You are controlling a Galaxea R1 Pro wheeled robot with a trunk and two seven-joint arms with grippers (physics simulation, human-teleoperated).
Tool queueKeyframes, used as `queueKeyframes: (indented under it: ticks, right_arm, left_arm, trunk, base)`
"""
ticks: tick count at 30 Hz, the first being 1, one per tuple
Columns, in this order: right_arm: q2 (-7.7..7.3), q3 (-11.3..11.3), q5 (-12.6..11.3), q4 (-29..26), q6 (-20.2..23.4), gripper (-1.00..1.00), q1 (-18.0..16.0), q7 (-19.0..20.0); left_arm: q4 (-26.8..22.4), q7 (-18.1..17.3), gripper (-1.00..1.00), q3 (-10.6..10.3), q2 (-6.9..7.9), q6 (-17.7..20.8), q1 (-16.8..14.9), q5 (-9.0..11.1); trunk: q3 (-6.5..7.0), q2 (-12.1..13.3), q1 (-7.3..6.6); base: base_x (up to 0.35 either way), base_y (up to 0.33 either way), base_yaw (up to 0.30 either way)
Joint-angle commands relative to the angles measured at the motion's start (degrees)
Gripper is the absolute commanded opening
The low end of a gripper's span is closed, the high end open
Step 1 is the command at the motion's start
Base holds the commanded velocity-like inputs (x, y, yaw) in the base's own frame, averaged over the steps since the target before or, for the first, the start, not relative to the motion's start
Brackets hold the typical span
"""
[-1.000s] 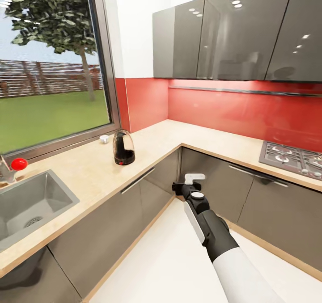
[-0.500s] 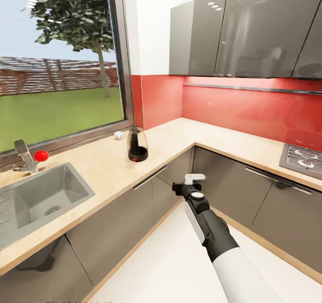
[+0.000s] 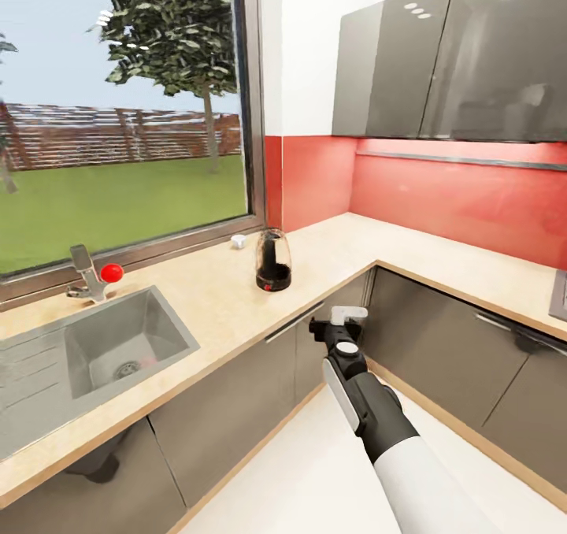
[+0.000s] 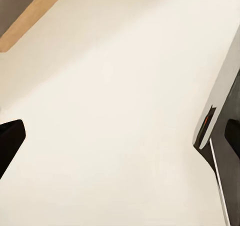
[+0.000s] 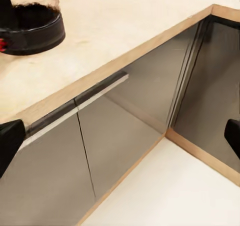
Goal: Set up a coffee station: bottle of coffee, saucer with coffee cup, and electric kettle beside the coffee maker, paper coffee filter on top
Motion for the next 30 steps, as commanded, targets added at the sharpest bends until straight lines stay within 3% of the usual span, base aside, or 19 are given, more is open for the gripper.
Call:
queueKeyframes:
  ticks: [1, 8, 15, 17, 21, 23, 30]
  right_arm:
    - [0.00, 0.1, -0.6, 0.0, 0.1, 1.00, -0.1, -0.5]
    - [0.00, 0.1, -0.6, 0.0, 0.1, 1.00, -0.1, -0.5]
    - [0.00, 0.5, -0.3, -0.4, 0.3, 1.00, -0.1, -0.4]
    - [0.00, 1.7, 0.4, -0.5, 0.4, 1.00, -0.1, -0.3]
    - [0.00, 8.5, 4.4, -0.7, 0.1, 1.00, -0.1, -0.4]
    - [0.00, 10.7, 5.8, -0.7, -0.9, 1.00, -0.1, -0.5]
    - [0.00, 12.1, 6.8, -0.3, -5.6, 1.00, -0.1, -0.5]
  left_arm:
    - [-0.1, -0.1, 1.00, 0.2, -0.01, -0.2, 0.0, 0.4]
    - [-0.1, -0.1, 1.00, 0.2, -0.02, -0.2, 0.0, 0.4]
    - [-0.1, -0.1, 1.00, 0.2, -0.07, -0.2, 0.0, 0.4]
    - [-0.1, -0.1, 1.00, 0.2, -0.09, -0.3, 0.0, 0.4]
    - [-0.1, -0.1, 1.00, 0.2, -0.10, -0.3, 0.0, 0.4]
    - [-0.1, -0.1, 1.00, 0.2, -0.10, -0.3, 0.0, 0.4]
    - [-0.1, -0.1, 1.00, 0.2, -0.25, -0.3, 0.0, 0.4]
  trunk:
    - [0.00, -0.1, 0.04]
    - [0.54, -0.1, 0.04]
    - [0.70, -0.1, 0.04]
    - [0.71, -0.1, 0.04]
    - [0.71, -0.1, 0.04]
    - [0.71, -0.1, 0.04]
    - [0.71, -0.1, 0.04]
  base:
    - [0.258, 0.243, 0.147]
    - [0.238, 0.211, 0.147]
    - [0.052, 0.026, 0.046]
    - [0.003, 0.001, 0.003]
    - [0.000, 0.000, 0.000]
    - [0.000, 0.000, 0.000]
    - [0.001, 0.000, 0.000]
